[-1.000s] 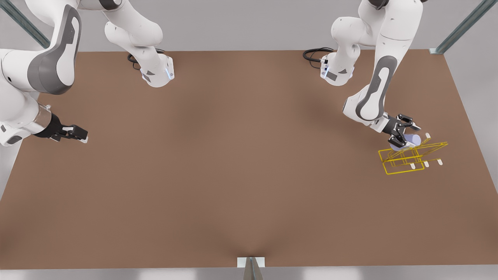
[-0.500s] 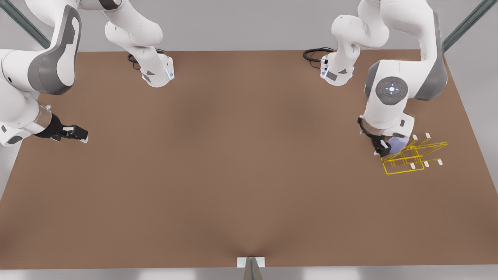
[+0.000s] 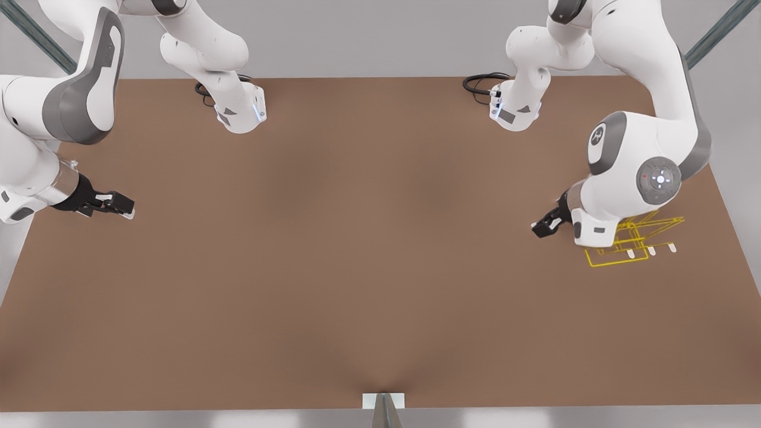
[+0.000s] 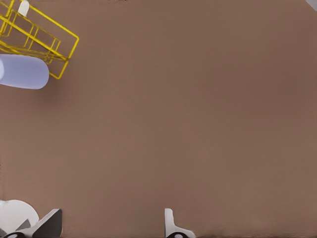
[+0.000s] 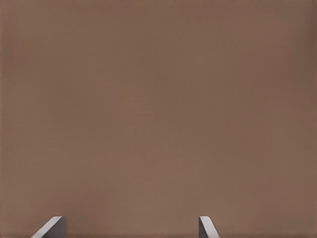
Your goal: Place the cup on the cup holder
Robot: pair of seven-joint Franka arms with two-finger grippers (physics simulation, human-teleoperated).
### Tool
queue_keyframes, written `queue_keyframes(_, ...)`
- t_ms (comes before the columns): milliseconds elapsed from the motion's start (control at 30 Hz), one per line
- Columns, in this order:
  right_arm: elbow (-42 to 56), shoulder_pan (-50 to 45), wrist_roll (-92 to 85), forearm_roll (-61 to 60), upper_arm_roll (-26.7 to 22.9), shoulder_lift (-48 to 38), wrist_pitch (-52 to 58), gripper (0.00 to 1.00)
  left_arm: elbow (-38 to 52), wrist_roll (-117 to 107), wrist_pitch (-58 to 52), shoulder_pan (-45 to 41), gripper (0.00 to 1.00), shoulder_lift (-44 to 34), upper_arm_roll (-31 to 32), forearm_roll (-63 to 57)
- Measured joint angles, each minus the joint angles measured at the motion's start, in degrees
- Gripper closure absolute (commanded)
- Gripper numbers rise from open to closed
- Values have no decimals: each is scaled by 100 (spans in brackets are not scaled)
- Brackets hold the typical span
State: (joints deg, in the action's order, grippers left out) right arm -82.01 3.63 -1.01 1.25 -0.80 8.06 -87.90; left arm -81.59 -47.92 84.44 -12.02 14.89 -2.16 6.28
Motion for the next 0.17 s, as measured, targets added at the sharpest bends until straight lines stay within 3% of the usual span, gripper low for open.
queue_keyframes(167, 6, -1, 1, 7, -7, 0, -43, 0, -16, 1251, 17, -1, 0, -19, 22, -103)
